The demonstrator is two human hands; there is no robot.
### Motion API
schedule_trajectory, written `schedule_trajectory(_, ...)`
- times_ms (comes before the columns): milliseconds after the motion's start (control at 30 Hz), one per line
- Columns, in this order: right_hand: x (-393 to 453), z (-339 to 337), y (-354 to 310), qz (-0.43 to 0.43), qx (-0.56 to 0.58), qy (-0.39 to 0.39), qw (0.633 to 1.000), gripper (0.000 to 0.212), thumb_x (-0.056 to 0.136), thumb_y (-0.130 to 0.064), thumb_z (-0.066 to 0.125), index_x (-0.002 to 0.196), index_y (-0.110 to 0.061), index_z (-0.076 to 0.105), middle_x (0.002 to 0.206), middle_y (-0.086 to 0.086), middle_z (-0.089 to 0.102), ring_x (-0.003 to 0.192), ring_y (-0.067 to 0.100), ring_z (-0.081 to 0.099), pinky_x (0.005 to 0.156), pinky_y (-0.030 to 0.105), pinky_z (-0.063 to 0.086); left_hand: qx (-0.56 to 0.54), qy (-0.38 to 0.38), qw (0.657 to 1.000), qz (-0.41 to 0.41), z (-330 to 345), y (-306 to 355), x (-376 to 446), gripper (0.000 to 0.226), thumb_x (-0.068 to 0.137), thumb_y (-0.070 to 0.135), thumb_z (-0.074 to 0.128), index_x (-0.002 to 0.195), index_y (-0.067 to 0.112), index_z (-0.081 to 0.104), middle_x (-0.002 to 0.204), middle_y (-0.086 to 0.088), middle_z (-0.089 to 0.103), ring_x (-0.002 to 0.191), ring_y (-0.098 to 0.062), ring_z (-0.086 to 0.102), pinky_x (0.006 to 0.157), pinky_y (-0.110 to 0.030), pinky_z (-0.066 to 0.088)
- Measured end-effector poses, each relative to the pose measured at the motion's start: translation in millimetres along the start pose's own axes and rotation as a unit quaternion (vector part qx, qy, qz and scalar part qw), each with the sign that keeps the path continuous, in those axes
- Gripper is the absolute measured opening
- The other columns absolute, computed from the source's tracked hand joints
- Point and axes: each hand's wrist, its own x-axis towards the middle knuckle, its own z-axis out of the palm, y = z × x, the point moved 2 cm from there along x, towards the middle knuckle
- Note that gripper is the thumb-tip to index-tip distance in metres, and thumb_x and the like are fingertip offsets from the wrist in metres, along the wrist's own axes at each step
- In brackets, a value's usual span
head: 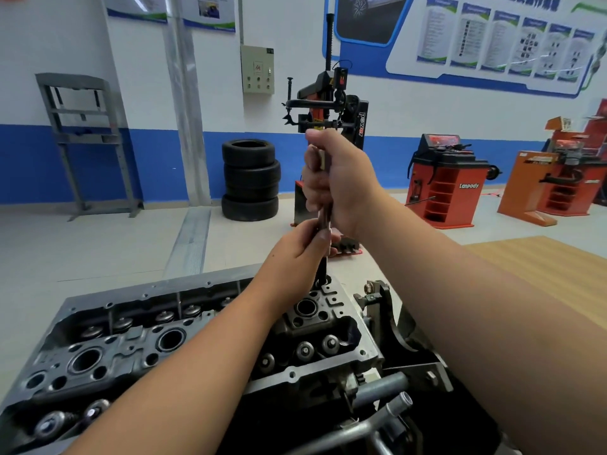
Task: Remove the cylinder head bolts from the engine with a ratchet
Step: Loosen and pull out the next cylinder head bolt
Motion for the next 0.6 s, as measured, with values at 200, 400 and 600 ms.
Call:
schedule_trajectory(200, -6, 8, -2, -0.020, -0.078, 0.138, 0.987, 0.020, 0.094, -0.024, 0.051, 0.078, -0.012, 0.051, 0.065, 0.003, 0.046, 0.061, 0.020, 0.039, 0.060, 0.036, 0.034, 0.045, 0.067, 0.997, 0.000, -2, 2, 8, 0.011, 0.096, 0.034, 0.067, 0.090, 0.027, 0.063, 0.080, 0.010, 0.070, 0.069, -0.006, 0.062, 0.065, -0.030, 0.046)
schedule_trajectory(400, -6, 6, -1, -0.080, -0.077, 0.172, 0.979, 0.039, 0.095, -0.019, 0.044, 0.057, -0.014, 0.053, 0.052, -0.001, 0.040, 0.044, 0.012, 0.035, 0.047, 0.031, 0.032, 0.015, 0.041, 0.999, 0.018, -2, -1, 4, 0.009, 0.093, 0.042, 0.065, 0.094, 0.033, 0.066, 0.079, 0.018, 0.070, 0.069, -0.001, 0.062, 0.063, -0.020, 0.048)
schedule_trajectory(600, 0, 1, 0, 0.009, -0.045, 0.000, 0.999, 0.038, 0.097, -0.033, 0.052, 0.062, -0.019, 0.043, 0.050, -0.003, 0.029, 0.046, 0.016, 0.022, 0.049, 0.027, 0.023, 0.053, 0.009, 0.998, 0.012, -3, 0, 4, 0.019, 0.106, 0.035, 0.051, 0.098, 0.030, 0.067, 0.092, 0.014, 0.073, 0.083, 0.000, 0.066, 0.074, -0.027, 0.048)
